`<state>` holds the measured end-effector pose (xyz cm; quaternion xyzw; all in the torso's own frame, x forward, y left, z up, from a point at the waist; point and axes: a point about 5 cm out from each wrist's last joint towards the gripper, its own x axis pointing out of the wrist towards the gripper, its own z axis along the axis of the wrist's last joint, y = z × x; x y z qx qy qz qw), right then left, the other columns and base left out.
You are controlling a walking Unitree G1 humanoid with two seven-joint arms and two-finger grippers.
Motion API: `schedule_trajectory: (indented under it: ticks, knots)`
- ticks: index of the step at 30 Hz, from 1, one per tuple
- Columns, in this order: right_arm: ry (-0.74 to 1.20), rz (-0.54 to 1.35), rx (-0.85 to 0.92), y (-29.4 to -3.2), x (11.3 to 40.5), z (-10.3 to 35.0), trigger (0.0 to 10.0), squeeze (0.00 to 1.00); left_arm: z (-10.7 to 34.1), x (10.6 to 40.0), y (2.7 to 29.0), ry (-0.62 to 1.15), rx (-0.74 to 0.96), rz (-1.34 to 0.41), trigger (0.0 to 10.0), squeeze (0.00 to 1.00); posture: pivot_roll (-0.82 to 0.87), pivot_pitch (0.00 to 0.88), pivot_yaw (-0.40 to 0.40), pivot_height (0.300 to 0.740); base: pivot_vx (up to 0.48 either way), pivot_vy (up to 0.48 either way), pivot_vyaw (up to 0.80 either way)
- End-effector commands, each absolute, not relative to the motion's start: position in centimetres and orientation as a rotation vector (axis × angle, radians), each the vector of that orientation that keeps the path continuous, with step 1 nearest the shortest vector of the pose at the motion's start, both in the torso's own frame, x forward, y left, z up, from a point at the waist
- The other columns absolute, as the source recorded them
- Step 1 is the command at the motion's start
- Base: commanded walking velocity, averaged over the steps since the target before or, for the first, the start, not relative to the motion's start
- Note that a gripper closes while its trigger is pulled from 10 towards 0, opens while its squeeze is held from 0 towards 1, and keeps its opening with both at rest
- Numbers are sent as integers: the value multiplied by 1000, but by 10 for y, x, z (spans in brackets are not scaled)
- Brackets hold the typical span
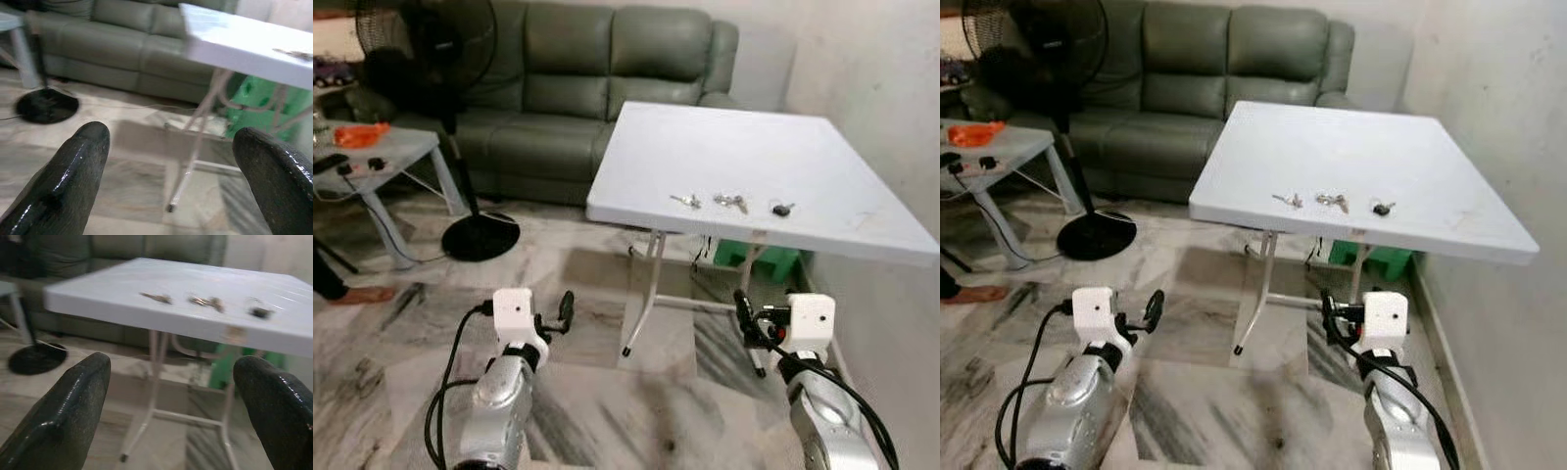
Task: Hang keys on a hook
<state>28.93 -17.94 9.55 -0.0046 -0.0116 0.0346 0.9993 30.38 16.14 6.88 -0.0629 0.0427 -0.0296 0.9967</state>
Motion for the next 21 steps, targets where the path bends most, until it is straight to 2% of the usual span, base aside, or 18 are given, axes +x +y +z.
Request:
schedule_trajectory:
  ticks: [1,11,21]
  knots:
    - [-28,54,-20,-186,289,98,10000,0,70,305,157,83,-132,-74,10000,0,6,24,-54,740,0,0,0]
    - [-29,60,-20,-185,290,98,10000,0,70,305,157,87,-135,-73,10000,0,8,15,-53,740,0,0,0]
    - [-29,63,-15,-184,289,97,10000,0,70,305,157,83,-132,-81,10000,0,10,7,-48,740,273,0,0]
